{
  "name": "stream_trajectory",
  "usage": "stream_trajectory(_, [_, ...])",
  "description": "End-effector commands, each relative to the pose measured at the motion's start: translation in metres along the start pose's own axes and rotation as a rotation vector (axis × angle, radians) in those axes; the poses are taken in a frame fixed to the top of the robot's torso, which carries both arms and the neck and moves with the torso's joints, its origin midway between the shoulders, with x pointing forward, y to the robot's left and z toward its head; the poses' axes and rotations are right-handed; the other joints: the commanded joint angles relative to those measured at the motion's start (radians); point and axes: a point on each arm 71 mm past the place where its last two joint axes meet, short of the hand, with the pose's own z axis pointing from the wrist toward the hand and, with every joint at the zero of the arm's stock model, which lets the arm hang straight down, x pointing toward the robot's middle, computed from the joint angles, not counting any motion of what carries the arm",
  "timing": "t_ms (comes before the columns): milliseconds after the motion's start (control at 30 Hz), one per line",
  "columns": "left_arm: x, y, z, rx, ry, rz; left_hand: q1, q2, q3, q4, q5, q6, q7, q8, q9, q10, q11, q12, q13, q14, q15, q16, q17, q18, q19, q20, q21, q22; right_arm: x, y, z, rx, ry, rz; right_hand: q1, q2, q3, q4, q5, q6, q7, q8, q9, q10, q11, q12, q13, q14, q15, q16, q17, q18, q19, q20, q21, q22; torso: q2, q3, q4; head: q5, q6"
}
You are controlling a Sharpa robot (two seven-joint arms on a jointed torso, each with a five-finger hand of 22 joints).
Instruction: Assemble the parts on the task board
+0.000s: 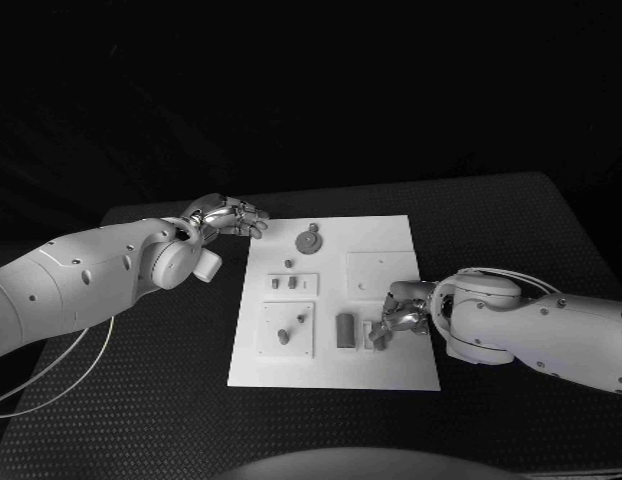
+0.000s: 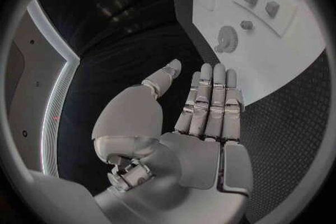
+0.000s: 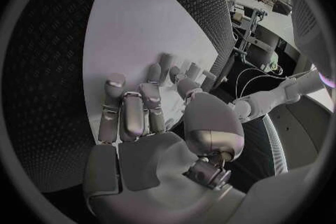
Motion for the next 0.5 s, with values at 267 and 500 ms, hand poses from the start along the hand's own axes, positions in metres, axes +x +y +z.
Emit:
stream_trajectory(267, [0.0036,-0.0021,0.0004,0.015,0.020,-0.009,0.005,-0.003,0.004,-0.002,-0.001,-0.001,-0.001,0.006,-0.001,-0.007,-0.001,-0.006,-0.001,0.005,0.004,-0.006,0.004,-0.015,-0.004,0.006,-0.001,-0.002,0.0042,-0.0275,0.0011,0.114,0.039,0.011,-0.054,-0.022,0.000,0.011,0.004,0.004,0.004,-0.008,-0.001,-0.002,0.006,-0.013,-0.004,-0.007,-0.001,-0.007,-0.007,0.008,0.003,0.006,-0.004,0.012,0.000,-0.0003,0.0002,0.000,0.001])
stream_trajectory(500, [0.0032,-0.0020,0.0002,0.015,0.019,-0.009,0.004,-0.002,0.003,-0.001,-0.002,-0.001,0.000,0.006,-0.001,-0.007,-0.001,-0.006,-0.001,0.005,0.004,-0.007,0.005,-0.015,-0.004,0.007,-0.001,-0.002,0.0050,-0.0296,-0.0002,0.116,0.051,0.007,-0.056,-0.028,0.005,0.009,0.004,0.003,0.004,-0.010,-0.001,-0.007,0.006,-0.019,-0.008,-0.010,-0.001,-0.007,-0.011,0.008,0.002,0.005,-0.005,0.012,0.000,0.0001,0.0000,-0.001,0.001])
